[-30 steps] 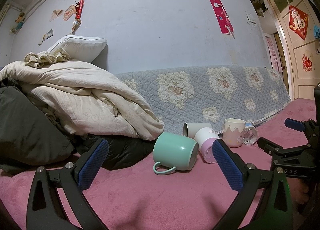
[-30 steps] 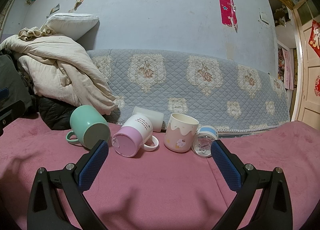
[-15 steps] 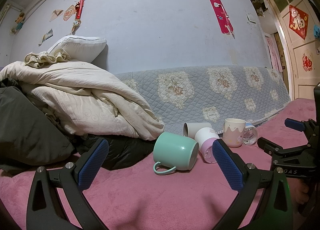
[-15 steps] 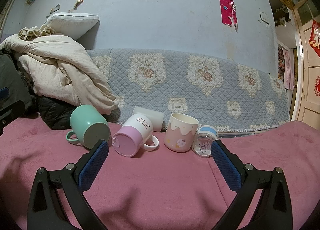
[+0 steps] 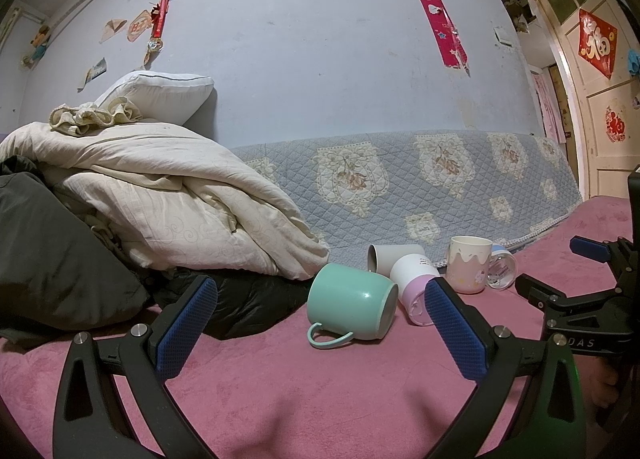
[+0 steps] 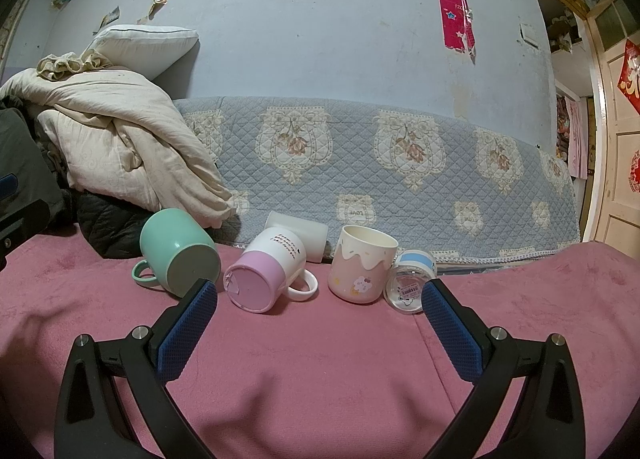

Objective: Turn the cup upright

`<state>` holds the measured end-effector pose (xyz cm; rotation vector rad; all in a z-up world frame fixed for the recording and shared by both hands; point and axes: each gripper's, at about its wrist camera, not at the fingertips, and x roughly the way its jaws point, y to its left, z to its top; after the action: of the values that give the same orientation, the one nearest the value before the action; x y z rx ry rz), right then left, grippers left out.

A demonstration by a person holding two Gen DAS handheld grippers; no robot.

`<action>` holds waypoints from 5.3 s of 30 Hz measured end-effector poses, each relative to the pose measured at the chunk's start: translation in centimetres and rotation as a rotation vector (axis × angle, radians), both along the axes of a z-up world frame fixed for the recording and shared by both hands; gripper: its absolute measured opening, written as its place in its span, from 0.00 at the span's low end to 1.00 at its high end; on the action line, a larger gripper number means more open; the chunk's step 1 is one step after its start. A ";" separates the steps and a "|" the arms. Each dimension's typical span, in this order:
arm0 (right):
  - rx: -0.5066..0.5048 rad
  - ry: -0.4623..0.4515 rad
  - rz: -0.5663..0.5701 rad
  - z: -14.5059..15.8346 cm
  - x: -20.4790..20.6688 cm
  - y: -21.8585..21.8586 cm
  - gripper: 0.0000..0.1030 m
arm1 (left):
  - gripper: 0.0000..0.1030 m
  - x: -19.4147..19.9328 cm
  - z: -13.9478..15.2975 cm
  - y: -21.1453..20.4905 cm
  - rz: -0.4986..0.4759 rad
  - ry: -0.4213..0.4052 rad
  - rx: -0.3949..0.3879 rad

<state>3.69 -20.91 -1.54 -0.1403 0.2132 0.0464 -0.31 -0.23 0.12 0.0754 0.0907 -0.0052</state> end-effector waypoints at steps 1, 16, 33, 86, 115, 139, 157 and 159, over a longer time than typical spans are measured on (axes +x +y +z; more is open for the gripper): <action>0.000 0.000 0.000 0.0 0.0 0.0 1.00 | 1.00 0.0 0.0 0.0 0.001 0.000 0.000; 0.036 0.029 0.009 0.3 0.1 -0.8 1.00 | 1.00 0.1 -0.1 0.3 0.007 0.024 0.002; 0.211 0.470 0.157 4.1 12.4 2.7 1.00 | 1.00 -0.1 0.1 1.1 0.029 0.008 -0.021; 0.444 0.923 0.297 -3.5 5.7 3.2 0.93 | 1.00 0.0 0.2 3.0 0.109 -0.002 -0.097; 0.230 0.037 0.013 1.1 -0.1 -4.2 1.00 | 1.00 -0.4 0.1 2.2 0.088 -0.022 -0.066; 0.159 -0.045 -0.036 0.5 -2.9 -2.9 1.00 | 1.00 0.1 2.2 1.8 -0.106 0.148 -0.216; 0.200 -0.074 -0.044 0.7 -3.6 -3.5 1.00 | 1.00 10.1 -6.1 1.0 -0.364 0.852 -0.783; 0.198 -0.074 -0.046 0.7 -3.6 -3.5 1.00 | 0.95 9.9 -5.8 1.1 -0.370 0.828 -0.769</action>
<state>0.09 -24.36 -0.84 0.0604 0.1374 0.0163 9.63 0.82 -5.69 -0.6885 0.8922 -0.4413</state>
